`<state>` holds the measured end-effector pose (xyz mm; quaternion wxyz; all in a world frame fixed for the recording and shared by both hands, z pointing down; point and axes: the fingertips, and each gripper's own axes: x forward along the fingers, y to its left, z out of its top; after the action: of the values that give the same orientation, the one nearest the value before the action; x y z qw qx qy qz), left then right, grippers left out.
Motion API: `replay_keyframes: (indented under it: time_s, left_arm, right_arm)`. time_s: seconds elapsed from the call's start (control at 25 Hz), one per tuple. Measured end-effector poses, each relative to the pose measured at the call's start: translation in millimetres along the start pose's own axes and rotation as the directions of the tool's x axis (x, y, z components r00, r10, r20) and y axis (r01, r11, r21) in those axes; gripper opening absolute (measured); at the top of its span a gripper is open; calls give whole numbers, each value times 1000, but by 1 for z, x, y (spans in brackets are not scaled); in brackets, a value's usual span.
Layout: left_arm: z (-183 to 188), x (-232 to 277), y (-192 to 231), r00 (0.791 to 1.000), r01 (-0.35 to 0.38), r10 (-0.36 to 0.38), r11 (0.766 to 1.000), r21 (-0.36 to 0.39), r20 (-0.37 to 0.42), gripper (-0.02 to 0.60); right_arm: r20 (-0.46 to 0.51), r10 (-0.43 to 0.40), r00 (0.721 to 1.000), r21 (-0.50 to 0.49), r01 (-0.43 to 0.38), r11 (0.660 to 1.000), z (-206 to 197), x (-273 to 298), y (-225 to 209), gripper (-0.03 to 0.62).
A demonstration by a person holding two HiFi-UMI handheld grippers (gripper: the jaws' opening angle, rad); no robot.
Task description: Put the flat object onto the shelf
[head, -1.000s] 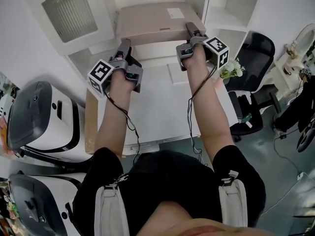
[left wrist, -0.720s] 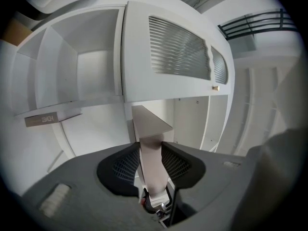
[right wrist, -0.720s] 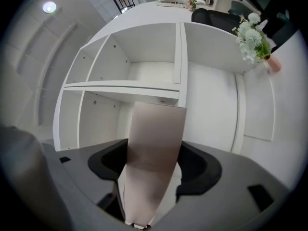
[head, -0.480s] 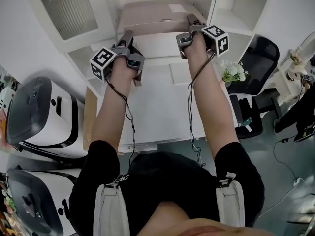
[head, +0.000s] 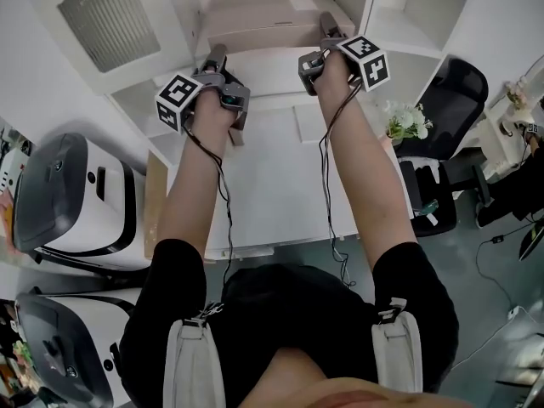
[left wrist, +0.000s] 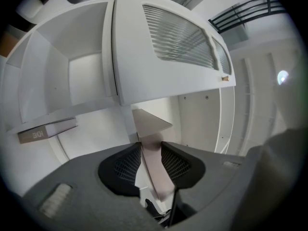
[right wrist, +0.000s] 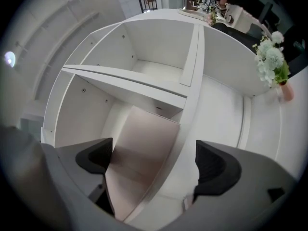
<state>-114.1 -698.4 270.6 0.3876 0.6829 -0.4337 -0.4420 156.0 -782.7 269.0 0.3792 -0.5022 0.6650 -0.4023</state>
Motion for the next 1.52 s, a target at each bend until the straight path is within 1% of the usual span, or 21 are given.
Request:
replay_keyframes:
  time_s: [0.16, 0.24, 0.32, 0.36, 0.4, 0.44, 0.48, 0.56, 0.64, 0.72, 0.76, 0.84, 0.96, 1.04, 1.08, 1.12, 1.16, 1.24, 1.32, 1.44, 1.52]
  left_arm:
    - [2, 11, 6, 1000, -29, 29, 999, 30, 1, 133]
    - [1, 11, 6, 999, -38, 39, 997, 65, -8, 114]
    - [3, 5, 3, 999, -36, 37, 989, 141, -7, 115]
    - [4, 0, 1, 999, -34, 35, 979, 201, -3, 115]
    - [6, -5, -3, 999, -33, 35, 961, 275, 0, 115]
    - [6, -9, -6, 999, -35, 37, 934, 357, 0, 115]
    - [5, -13, -9, 999, -39, 44, 898, 439, -1, 114]
    - [0, -21, -10, 998, -48, 65, 807, 589, -8, 98]
    - [-8, -30, -8, 996, -51, 84, 710, 703, -13, 67]
    - [-15, -40, -6, 995, -53, 97, 624, 780, -10, 51]
    - [-19, -46, -5, 995, -54, 101, 592, 804, -8, 43]
    - [-27, -58, -4, 995, -48, 103, 546, 836, -10, 24]
    - [-42, -78, -3, 995, -21, 95, 473, 881, -27, 17]
    - [-49, -93, -2, 996, -3, 82, 412, 911, -33, 17]
    - [-53, -101, -2, 997, 5, 73, 385, 923, -36, 17]
    - [-56, -108, -2, 997, 14, 67, 365, 931, -41, 17]
    - [-60, -116, 0, 997, 22, 65, 352, 936, -48, 17]
    - [-71, -133, 6, 994, 43, 75, 348, 937, -74, 17]
    - [-85, -148, 12, 990, 72, 89, 344, 936, -109, 17]
    - [-104, -166, 23, 981, 114, 115, 325, 939, -159, 17]
    - [-113, -175, 34, 974, 130, 134, 326, 936, -182, 17]
  right_arm:
    - [-4, 22, 1000, 13, -22, 1000, -1, 9, -2, 528]
    - [-2, 43, 999, 22, -43, 999, 0, 10, -1, 529]
    - [12, 64, 998, 5, -64, 998, 2, 3, -1, 528]
    - [21, 79, 997, -17, -79, 997, 2, -3, 0, 526]
    - [31, 101, 994, -49, -99, 994, 2, -11, 1, 526]
    - [42, 133, 990, -90, -128, 988, 2, -19, 3, 525]
    - [55, 171, 984, -142, -162, 977, 3, -28, 6, 523]
    - [76, 233, 970, -271, -204, 941, 6, -48, 8, 520]
    - [79, 254, 964, -417, -200, 887, 9, -69, 6, 494]
    - [58, 273, 960, -547, -199, 813, 5, -88, 7, 424]
    - [41, 289, 956, -601, -207, 772, 1, -97, 11, 384]
    - [11, 312, 950, -695, -217, 686, -8, -114, 18, 285]
    - [11, 309, 951, -806, -174, 565, -21, -138, 24, 128]
    - [16, 305, 952, -848, -149, 509, -30, -153, 25, 45]
    - [12, 305, 952, -857, -147, 494, -36, -161, 23, 11]
    - [2, 305, 952, -857, -156, 491, -43, -168, 21, -2]
    - [-11, 306, 952, -853, -168, 494, -49, -175, 17, -2]
    - [-26, 297, 955, -853, -176, 491, -63, -190, 6, -2]
    - [-30, 271, 962, -874, -157, 461, -77, -205, -8, -2]
    - [-35, 222, 974, -900, -127, 417, -99, -225, -30, 0]
    - [-31, 179, 983, -900, -106, 424, -112, -236, -49, 0]
